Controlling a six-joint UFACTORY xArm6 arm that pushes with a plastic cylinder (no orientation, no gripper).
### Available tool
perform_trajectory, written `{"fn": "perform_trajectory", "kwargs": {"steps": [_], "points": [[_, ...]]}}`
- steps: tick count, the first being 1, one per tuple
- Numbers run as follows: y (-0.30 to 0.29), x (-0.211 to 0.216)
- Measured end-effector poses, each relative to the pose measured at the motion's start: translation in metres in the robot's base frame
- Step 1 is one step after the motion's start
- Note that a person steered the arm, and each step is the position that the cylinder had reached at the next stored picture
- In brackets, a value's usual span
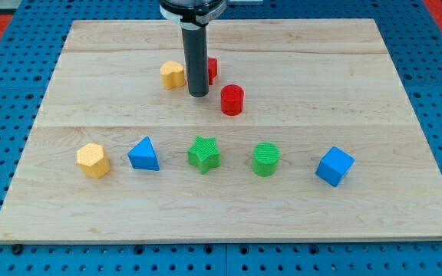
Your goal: Push the yellow hexagon towards the bottom left of yellow heart
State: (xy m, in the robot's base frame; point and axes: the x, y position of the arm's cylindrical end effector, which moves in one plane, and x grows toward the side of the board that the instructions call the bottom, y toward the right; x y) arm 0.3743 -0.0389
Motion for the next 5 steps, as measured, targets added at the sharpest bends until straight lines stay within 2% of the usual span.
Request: {"fn": "perform_trajectory", "kwargs": {"steps": [5], "points": [[0.014, -0.002]]}}
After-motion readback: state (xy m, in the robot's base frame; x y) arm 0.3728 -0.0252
